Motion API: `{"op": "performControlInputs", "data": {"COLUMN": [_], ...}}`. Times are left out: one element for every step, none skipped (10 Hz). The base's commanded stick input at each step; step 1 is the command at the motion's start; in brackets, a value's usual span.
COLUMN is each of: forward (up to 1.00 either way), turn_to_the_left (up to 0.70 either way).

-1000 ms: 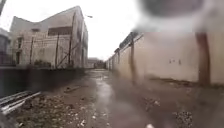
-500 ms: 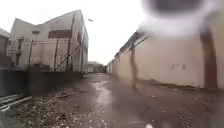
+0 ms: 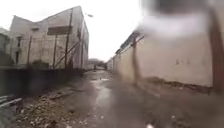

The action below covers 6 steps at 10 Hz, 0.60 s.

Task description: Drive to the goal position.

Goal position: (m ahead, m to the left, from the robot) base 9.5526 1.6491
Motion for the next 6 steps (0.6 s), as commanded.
{"op": "performControlInputs", "data": {"forward": [0.5,0.5,0.5,0.5,0.5,0.5], "turn_to_the_left": [0.07,0.07,0.07,0.07,0.07,0.07]}}
